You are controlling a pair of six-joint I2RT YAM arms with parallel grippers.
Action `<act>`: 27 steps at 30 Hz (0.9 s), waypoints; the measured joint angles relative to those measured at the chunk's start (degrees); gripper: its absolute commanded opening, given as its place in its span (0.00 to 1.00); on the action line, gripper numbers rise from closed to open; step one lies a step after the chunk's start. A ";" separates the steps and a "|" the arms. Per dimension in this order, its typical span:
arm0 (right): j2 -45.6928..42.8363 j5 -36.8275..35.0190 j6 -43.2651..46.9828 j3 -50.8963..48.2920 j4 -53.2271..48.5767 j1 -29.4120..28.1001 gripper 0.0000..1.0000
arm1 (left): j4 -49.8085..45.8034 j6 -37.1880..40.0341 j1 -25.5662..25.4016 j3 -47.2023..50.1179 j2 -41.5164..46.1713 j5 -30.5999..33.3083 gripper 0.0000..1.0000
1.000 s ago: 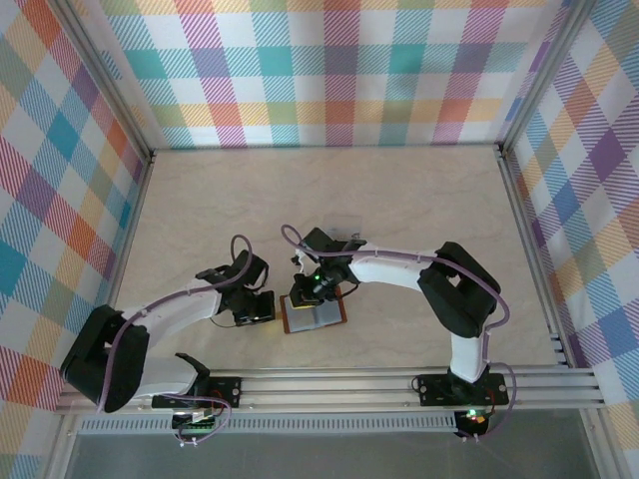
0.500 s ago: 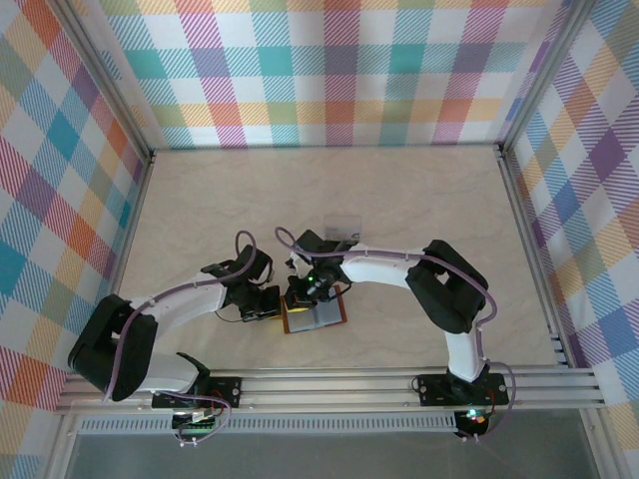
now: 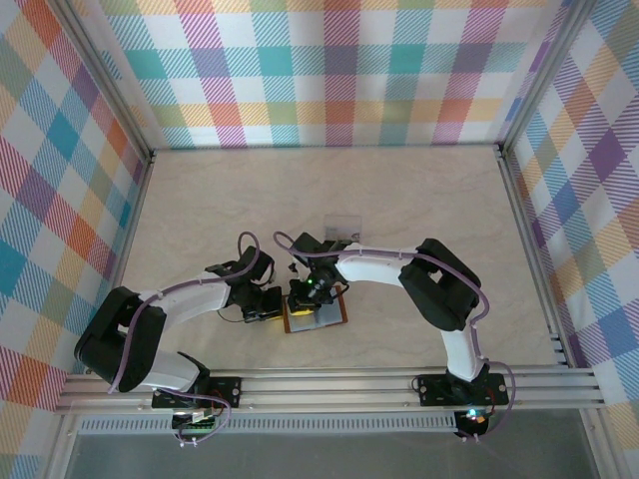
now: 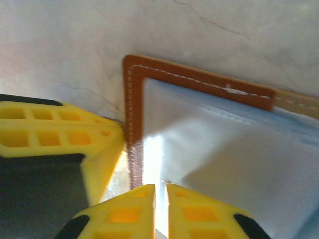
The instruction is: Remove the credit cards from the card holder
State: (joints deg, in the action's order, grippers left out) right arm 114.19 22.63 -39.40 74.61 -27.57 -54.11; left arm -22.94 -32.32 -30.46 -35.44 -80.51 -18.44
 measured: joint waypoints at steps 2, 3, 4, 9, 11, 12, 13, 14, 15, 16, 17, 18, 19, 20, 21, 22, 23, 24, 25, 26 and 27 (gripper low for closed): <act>0.00 -1.05 0.24 0.22 -1.53 0.00 0.24 | 0.20 0.02 0.02 0.04 0.00 -0.07 0.04; 0.00 -1.44 0.52 0.57 -2.34 0.00 0.26 | 0.24 0.02 0.02 0.04 0.00 -0.11 0.04; 0.00 -2.05 0.85 1.01 -3.13 -0.04 0.27 | 0.24 0.04 0.02 0.04 -0.02 -0.13 0.04; 0.00 -5.95 1.33 3.43 -7.82 -0.52 0.34 | 0.26 0.04 0.02 0.04 -0.11 -0.20 0.04; 0.00 -7.96 1.64 4.50 -9.92 -0.79 0.40 | 0.26 0.04 0.02 0.04 -0.11 -0.20 0.04; 0.00 -8.98 1.95 5.05 -11.04 -0.96 0.42 | 0.26 0.04 0.02 0.04 -0.11 -0.20 0.04; 0.00 -10.29 2.34 5.62 -12.20 -1.14 0.44 | 0.26 0.04 0.02 0.04 -0.11 -0.20 0.04; 0.00 -11.17 2.47 6.01 -13.07 -1.27 0.46 | 0.31 0.04 0.02 0.02 -0.13 -0.20 0.04; 0.02 -12.39 2.82 6.56 -14.38 -1.44 0.49 | 0.33 0.07 0.02 0.02 -0.13 -0.20 0.04; 0.07 -13.38 2.97 7.10 -15.52 -1.51 0.51 | 0.33 0.13 0.02 0.02 -0.15 -0.22 0.04; 0.22 -14.40 3.08 7.78 -16.70 -1.64 0.53 | 0.33 0.17 0.02 0.02 -0.17 -0.22 0.04; 0.44 -15.47 3.32 8.48 -17.68 -1.77 0.54 | 0.37 0.17 0.02 0.02 -0.17 -0.22 0.04; 0.66 -16.55 3.65 9.14 -18.53 -1.86 0.56 | 0.39 0.17 0.02 0.02 -0.17 -0.22 0.04; 0.81 -17.35 3.80 9.55 -19.26 -1.88 0.58 | 0.39 0.17 0.02 0.02 -0.17 -0.22 0.04; 1.01 -18.23 4.00 9.97 -20.11 -1.92 0.60 | 0.42 0.17 0.02 0.02 -0.17 -0.22 0.04; 1.18 -19.08 4.20 10.27 -20.81 -1.97 0.63 | 0.42 0.15 0.02 0.02 -0.17 -0.22 0.04; 1.27 -19.56 4.24 10.29 -21.20 -2.03 0.64 | 0.42 0.15 0.02 0.02 -0.17 -0.24 0.04; 1.31 -20.17 4.31 10.29 -21.70 -2.12 0.65 | 0.42 0.17 0.02 0.02 -0.17 -0.24 0.04; 1.38 -20.74 4.33 10.29 -22.25 -2.16 0.67 | 0.52 0.15 0.02 0.02 -0.17 -0.39 0.04; 1.38 -21.16 4.31 10.29 -22.56 -2.25 0.67 | 0.63 0.17 0.02 0.02 -0.22 -0.44 0.04; 1.38 -21.66 4.31 10.29 -22.97 -2.25 0.67 | 0.66 0.17 0.02 0.02 -0.24 -0.48 0.04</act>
State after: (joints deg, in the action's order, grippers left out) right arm 115.57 0.97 -35.09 84.90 -50.54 -56.36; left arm -22.28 -32.14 -30.44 -35.42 -80.75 -18.92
